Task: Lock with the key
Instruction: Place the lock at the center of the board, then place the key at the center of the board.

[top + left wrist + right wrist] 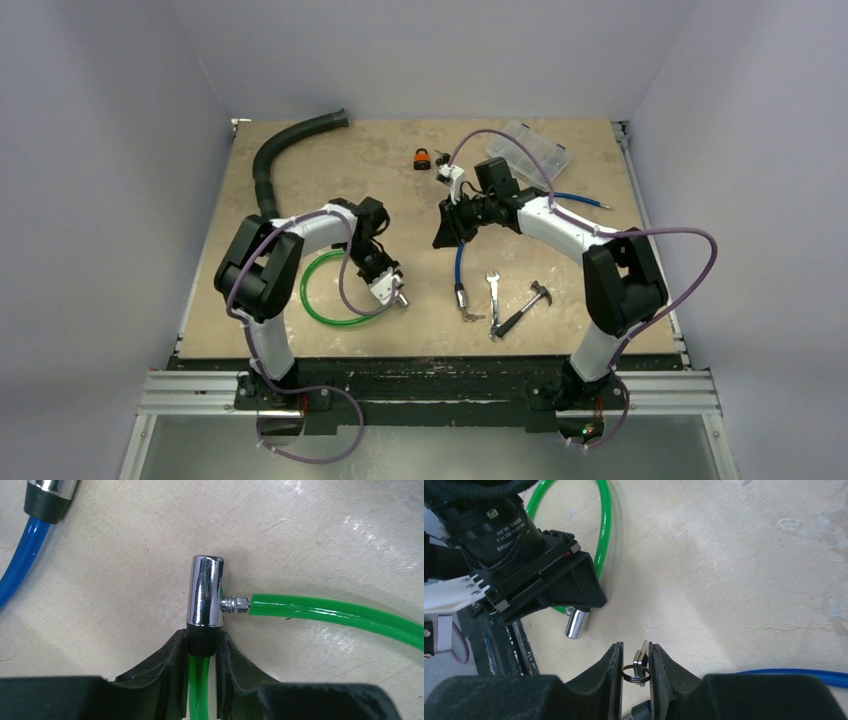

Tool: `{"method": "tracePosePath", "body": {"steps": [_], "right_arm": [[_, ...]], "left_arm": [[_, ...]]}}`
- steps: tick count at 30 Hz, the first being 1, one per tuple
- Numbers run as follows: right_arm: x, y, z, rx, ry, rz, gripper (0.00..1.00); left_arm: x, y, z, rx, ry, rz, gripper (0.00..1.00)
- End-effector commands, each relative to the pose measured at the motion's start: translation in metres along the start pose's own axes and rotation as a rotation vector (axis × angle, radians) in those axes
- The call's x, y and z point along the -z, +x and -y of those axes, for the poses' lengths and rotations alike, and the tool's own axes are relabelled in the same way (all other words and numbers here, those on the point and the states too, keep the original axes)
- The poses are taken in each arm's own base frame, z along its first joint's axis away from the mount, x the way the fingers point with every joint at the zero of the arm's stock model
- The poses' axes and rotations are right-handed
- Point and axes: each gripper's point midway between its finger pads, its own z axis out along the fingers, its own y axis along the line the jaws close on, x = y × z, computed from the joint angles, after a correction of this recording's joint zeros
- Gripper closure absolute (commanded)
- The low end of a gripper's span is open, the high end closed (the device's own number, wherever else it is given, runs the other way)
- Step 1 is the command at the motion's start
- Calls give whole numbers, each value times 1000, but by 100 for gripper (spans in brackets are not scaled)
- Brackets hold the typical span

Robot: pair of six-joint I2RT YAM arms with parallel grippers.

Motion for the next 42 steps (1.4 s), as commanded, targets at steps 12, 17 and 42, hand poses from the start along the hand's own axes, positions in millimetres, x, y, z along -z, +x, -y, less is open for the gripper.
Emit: {"method": "tracePosePath", "body": {"steps": [12,17,42], "right_arm": [[-8,32,-33,155,-132,-81,100],[1,41,-40,257,-159,-91,100],[-52,105,-79,516,-188,-263,100]], "left_arm": [[32,-47,-36,-560,-119,-12,22],[81,-66,-56,-395,-290,-58,19],[307,-34,-30,961,-1552,122,11]]}}
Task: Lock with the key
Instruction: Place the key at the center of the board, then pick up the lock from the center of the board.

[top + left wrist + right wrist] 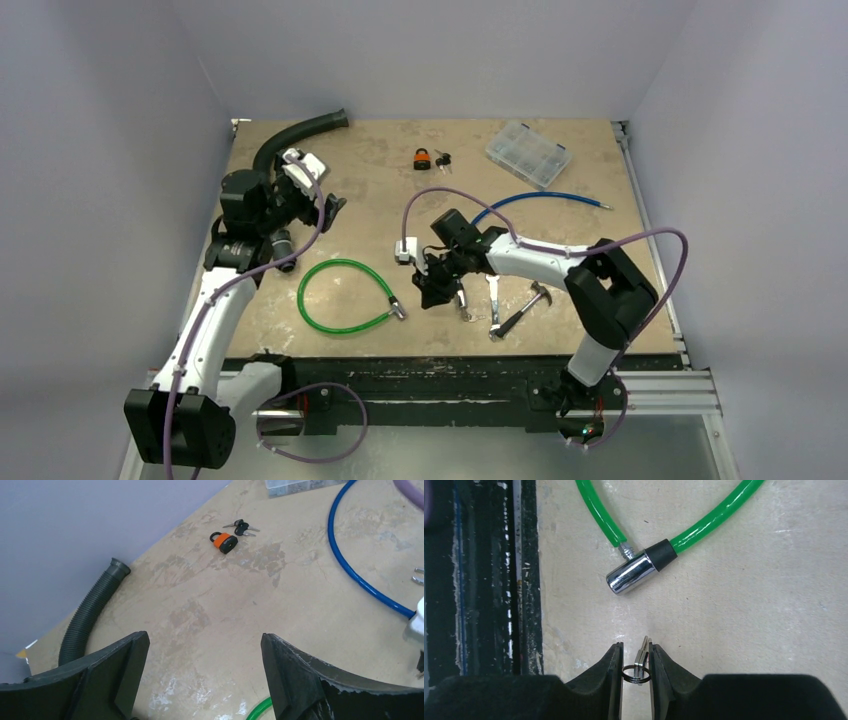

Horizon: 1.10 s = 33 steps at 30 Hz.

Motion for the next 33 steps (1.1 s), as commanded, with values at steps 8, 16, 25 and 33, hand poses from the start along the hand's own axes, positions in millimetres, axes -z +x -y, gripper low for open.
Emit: {"method": "tracePosePath", "body": {"steps": [8,16,25,33], "right_arm": [[-24,-1,6,-14,34,-6,75],[3,-44,4,-115,73,82,52],[79,-49,60,-374,342,189,43],[105,13,88,-786,663,138,49]], "left_arm": [[-15,-2,-12,140,-47,21,11],[-18,2,-9,144,-30,18,11],[-15,0,-10,135,-44,22,11],[-15,-10,-20,121,-87,62,10]]}}
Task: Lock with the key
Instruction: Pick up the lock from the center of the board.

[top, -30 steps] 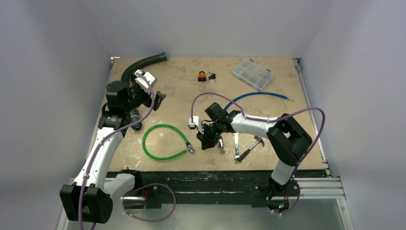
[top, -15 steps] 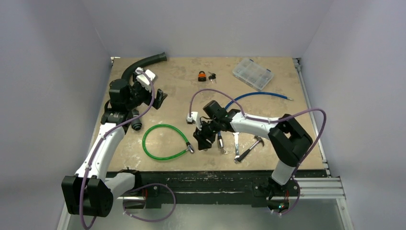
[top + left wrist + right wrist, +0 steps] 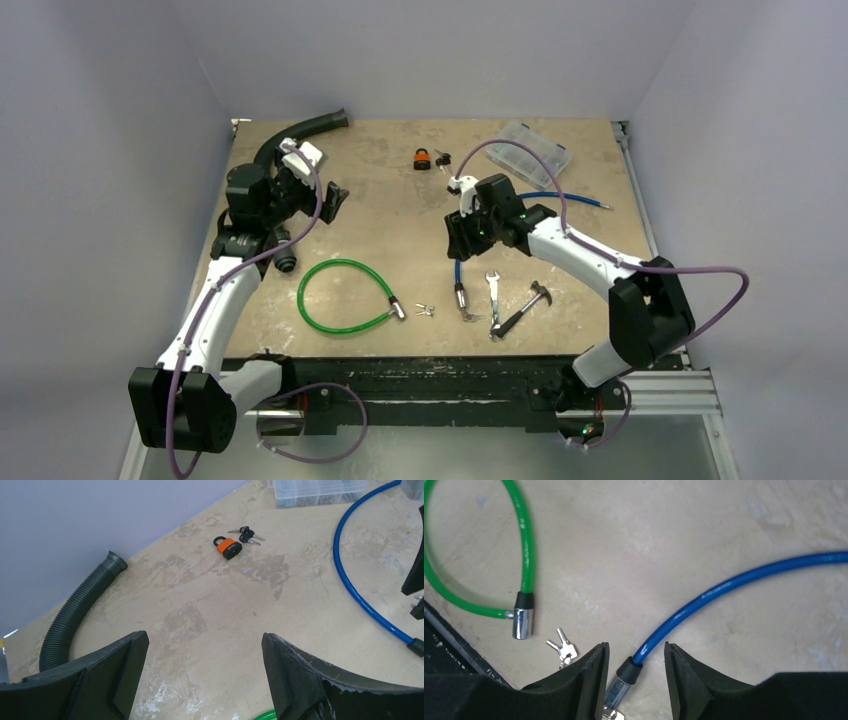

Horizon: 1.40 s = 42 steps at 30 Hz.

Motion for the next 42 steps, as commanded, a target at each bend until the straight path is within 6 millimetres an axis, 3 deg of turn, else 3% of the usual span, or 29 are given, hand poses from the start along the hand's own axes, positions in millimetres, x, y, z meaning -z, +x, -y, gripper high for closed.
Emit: {"method": "tracePosePath", "body": {"steps": [1,4,9,16,27,35,39,42], "right_arm": [[2,23,20,-238,213,-28,49],[-9,31,31,-306,278,-62,50],[-25,28,48,-356,355,-54,51],[-46,26,56,-411,398,-63,50],[-56,13,38,-448,392,-48,49],[-69,23,46,-512,471,-88,50],[-79,34,47,-548,482,-126,53],[-86,39,47,-575,488,-152,64]], "left_arm": [[2,-18,-6,-2,-36,66,10],[2,-20,-7,-8,-37,68,10],[3,-20,-7,-11,-38,65,9],[7,-18,-6,-24,-42,59,9],[13,-12,-3,-49,-41,47,9],[13,-12,-3,-59,-40,48,9],[13,-11,-3,-69,-38,46,9],[13,-12,-3,-76,-39,46,9]]}}
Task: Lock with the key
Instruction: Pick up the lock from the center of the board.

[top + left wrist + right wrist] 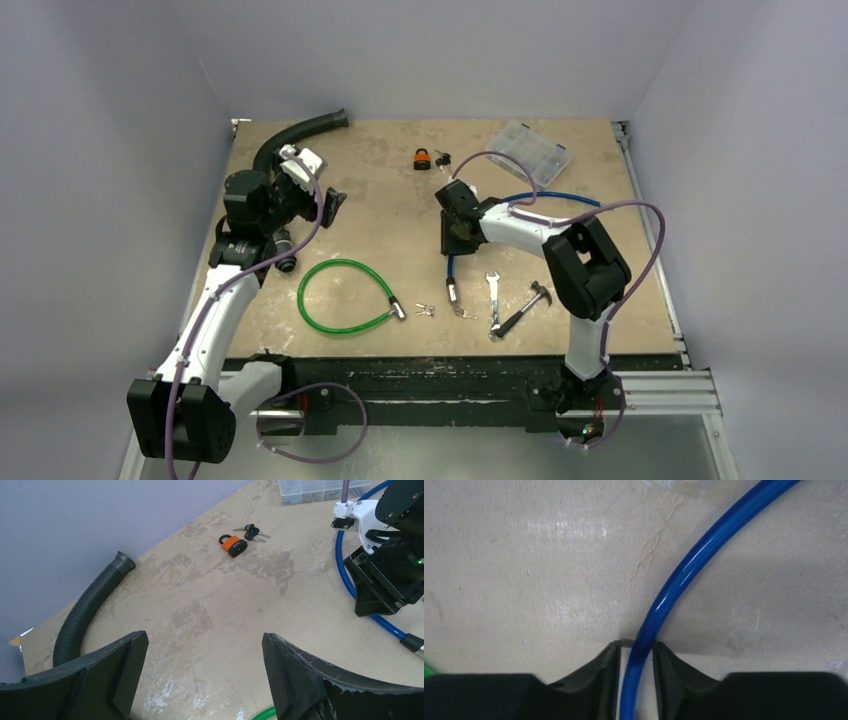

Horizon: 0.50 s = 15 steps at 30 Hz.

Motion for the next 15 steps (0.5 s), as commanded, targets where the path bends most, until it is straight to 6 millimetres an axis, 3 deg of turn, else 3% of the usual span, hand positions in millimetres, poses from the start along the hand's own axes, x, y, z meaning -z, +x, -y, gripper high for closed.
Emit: {"method": "tracePosePath", "body": {"steps": [1,3,6,15], "right_arm": [[-9,7,3,-63,50,-39,71],[-7,10,6,-81,65,-51,87],[6,5,12,-108,74,-27,98],[86,-46,32,-183,47,217,100]], "left_arm": [[4,-11,-4,-45,-16,34,9],[3,-12,-5,-50,-17,35,9],[2,-14,-6,-57,-14,36,9],[-5,-14,-1,-48,30,37,9]]}}
